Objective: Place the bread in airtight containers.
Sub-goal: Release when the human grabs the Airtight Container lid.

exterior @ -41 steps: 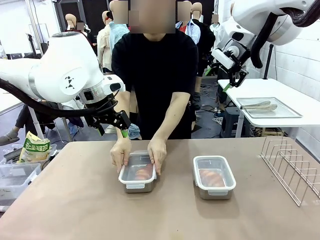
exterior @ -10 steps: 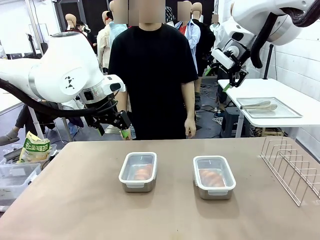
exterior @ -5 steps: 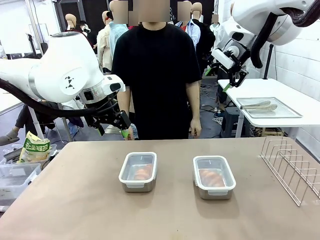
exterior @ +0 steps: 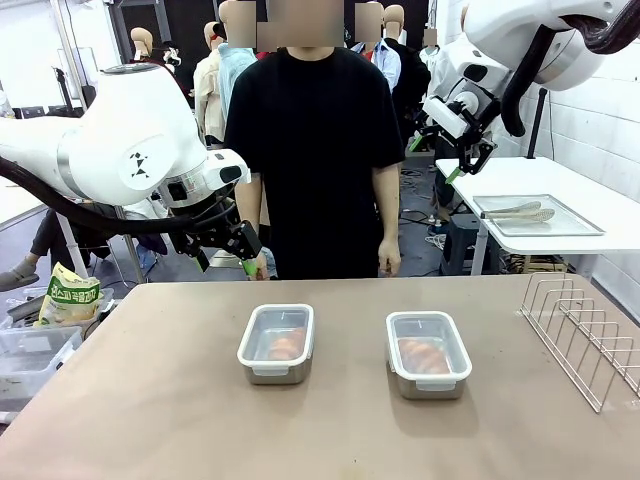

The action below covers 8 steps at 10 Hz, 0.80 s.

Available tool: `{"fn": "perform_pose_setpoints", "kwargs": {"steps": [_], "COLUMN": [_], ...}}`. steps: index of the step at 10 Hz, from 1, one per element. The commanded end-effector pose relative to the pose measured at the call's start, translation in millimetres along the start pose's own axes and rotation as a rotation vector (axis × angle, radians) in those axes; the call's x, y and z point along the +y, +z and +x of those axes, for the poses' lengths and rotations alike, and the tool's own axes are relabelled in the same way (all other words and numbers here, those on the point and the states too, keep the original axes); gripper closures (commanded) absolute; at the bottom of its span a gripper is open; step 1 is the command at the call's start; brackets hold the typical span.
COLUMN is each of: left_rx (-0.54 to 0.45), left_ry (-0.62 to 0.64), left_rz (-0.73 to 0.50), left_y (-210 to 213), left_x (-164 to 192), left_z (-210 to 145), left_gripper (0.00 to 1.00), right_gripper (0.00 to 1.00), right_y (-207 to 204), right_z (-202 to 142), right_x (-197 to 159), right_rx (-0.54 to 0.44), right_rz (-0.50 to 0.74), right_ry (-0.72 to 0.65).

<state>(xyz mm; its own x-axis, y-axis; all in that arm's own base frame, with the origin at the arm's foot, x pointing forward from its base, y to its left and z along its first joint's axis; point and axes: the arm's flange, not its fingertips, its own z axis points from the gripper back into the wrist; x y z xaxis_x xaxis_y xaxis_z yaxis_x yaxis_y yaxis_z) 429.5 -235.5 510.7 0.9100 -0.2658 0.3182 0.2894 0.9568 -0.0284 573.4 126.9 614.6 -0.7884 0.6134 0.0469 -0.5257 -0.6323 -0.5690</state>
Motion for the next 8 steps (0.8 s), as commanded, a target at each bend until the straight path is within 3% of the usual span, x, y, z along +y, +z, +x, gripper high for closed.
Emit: {"fn": "perform_pose_setpoints", "kwargs": {"steps": [1,8], "left_rx": [-0.001,-0.001], "left_ry": [0.009,0.009], "left_rz": [-0.001,-0.001], "left_y": [0.7,0.7], "left_x": [1.3,1.3], "left_z": [-0.2,-0.2], "left_gripper": [0.0,0.0], "right_gripper": [0.0,0.0], "right_y": [-2.3,-2.3], "right_z": [3.2,3.2], "right_x": [5.2,5.2], "right_rx": [-0.006,-0.006], "right_rz": [-0.014,-0.014], "right_ry": [-0.008,-0.008]}}
